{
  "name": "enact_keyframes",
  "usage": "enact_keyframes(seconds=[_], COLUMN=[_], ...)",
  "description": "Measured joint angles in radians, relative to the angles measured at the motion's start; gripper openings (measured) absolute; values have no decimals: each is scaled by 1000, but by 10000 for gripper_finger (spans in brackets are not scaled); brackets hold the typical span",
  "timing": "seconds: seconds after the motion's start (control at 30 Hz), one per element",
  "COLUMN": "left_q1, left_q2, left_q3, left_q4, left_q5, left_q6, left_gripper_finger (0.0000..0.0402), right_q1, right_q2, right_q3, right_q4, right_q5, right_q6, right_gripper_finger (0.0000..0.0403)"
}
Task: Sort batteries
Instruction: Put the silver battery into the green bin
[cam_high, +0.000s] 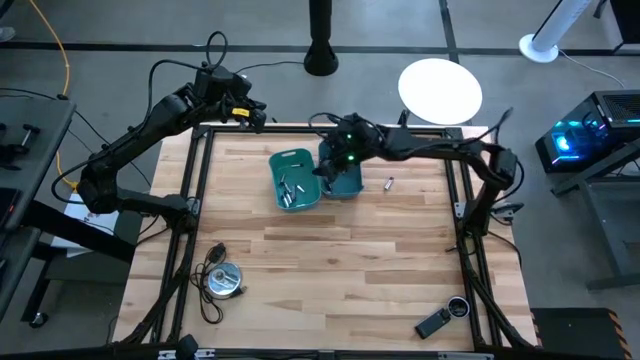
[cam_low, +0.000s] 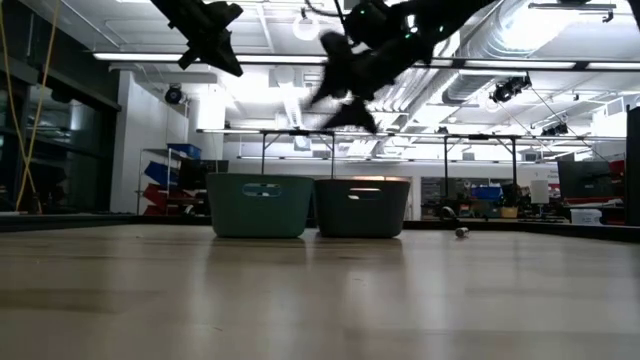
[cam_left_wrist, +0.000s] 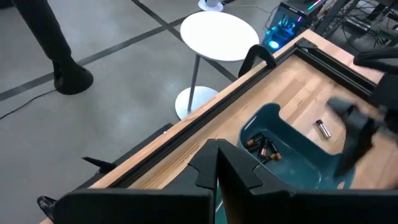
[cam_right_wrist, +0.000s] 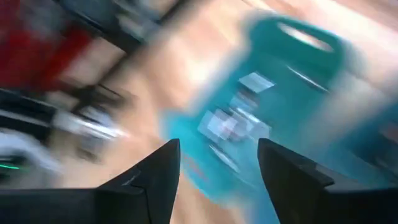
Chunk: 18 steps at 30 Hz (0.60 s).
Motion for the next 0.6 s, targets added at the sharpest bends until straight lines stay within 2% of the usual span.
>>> enact_keyframes(seconds=[0.07, 0.17, 0.3, 0.5, 0.6], left_q1=[0, 0, 1, 1, 1], left_q2=[0, 0, 0, 0, 0], left_q3=[0, 0, 0, 0, 0], left_q4=[0, 0, 0, 2, 4], left_q5=[0, 0, -1, -2, -2], left_q6=[15, 21, 26, 37, 38], left_gripper_finger=[0, 0, 0, 0, 0], right_q1=[-2, -6, -29, -76, -79], right_q2=[-33, -106, -240, -363, -374], right_q3=[11, -23, -157, -465, -563], right_q4=[-202, -423, -553, -554, -427], right_q5=[103, 272, 436, 453, 441], right_q6=[-60, -67, 89, 537, 692], right_gripper_finger=[209, 210, 210, 210, 210])
